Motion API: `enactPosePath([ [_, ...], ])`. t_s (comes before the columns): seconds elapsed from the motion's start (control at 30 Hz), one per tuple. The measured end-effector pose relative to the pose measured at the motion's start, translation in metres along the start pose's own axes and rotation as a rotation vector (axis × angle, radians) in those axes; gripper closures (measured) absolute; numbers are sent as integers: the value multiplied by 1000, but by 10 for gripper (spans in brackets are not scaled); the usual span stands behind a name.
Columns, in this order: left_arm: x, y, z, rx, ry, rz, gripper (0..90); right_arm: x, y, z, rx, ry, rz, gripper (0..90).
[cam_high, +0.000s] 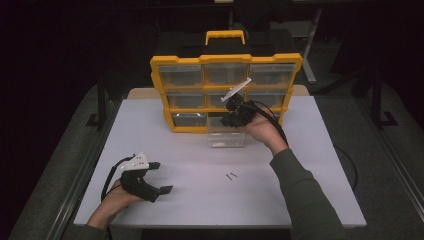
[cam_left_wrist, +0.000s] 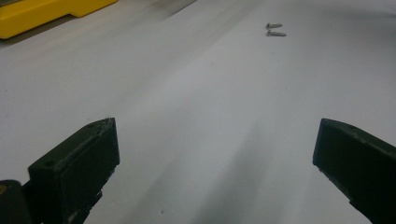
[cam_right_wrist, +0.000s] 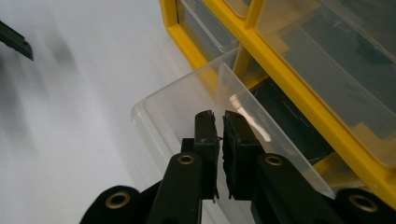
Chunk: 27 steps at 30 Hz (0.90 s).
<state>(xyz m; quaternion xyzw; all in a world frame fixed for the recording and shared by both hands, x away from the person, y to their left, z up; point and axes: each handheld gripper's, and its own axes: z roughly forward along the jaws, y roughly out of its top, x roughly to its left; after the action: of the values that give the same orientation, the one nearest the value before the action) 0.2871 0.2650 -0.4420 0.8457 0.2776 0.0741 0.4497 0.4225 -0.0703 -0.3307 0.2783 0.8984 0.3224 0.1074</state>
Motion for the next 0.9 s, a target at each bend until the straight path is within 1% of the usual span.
enactPosePath([
  [0.1,0,0,0,-2,-1,0,3,-3,0,8,9,-5,2,832],
  [0.27,0,0,0,-1,-2,1,3,-7,-2,20,48,-14,10,831],
  [0.37,0,0,0,-1,-3,0,3,-8,-3,25,72,-14,16,829],
  [0.43,0,0,0,-1,-4,-1,3,-7,-3,29,88,-16,10,829],
  [0.6,0,0,0,-2,-4,-1,3,-7,-4,32,101,-15,5,825],
  [0.63,0,0,0,-2,-4,-1,3,-7,-4,32,101,-17,7,797],
  [0.67,0,0,0,-2,-5,0,3,-7,-4,32,97,-20,10,745],
  [0.7,0,0,0,-2,-6,0,3,-7,-4,31,92,-26,13,738],
  [0.77,0,0,0,-2,-5,0,3,-8,-4,29,89,-27,20,763],
  [0.9,0,0,0,-1,-5,0,3,-9,-4,24,84,-21,30,868],
])
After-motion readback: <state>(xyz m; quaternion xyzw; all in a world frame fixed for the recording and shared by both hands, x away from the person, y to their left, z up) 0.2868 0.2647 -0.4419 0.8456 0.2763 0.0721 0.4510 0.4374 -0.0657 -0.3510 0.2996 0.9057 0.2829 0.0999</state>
